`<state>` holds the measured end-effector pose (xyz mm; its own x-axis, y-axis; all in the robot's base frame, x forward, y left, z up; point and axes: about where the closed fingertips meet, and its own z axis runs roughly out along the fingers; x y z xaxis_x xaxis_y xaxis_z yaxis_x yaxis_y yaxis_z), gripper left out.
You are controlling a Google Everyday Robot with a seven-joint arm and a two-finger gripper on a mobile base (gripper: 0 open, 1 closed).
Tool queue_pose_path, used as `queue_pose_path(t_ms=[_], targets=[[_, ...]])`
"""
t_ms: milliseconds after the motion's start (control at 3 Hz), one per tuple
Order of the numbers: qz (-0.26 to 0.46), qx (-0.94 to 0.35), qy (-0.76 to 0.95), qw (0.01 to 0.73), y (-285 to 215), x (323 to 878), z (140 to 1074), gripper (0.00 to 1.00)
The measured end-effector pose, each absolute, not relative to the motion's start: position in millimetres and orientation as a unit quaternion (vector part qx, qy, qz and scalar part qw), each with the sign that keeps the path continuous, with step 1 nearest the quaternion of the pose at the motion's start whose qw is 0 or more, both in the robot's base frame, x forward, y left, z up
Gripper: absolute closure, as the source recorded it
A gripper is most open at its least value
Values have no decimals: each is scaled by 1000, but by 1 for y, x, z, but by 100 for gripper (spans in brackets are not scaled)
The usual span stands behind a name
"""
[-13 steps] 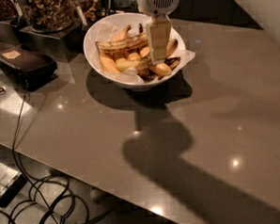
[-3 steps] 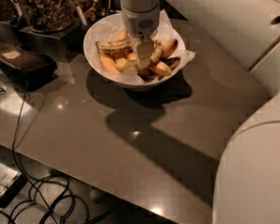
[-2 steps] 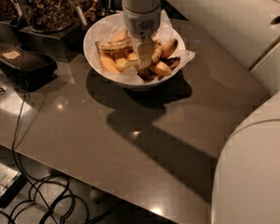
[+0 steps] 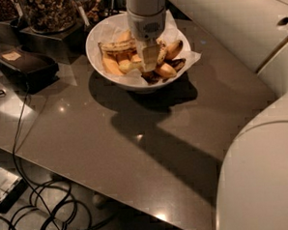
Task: Pick banana from white bowl
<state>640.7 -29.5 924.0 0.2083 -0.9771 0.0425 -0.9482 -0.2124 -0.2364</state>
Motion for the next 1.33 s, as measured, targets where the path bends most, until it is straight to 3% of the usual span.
queue_pose_path(t_ms=[667, 1333], targets=[[-84, -775, 622, 73, -28, 636, 915, 50], [-93, -767, 631, 69, -32, 634, 911, 93]])
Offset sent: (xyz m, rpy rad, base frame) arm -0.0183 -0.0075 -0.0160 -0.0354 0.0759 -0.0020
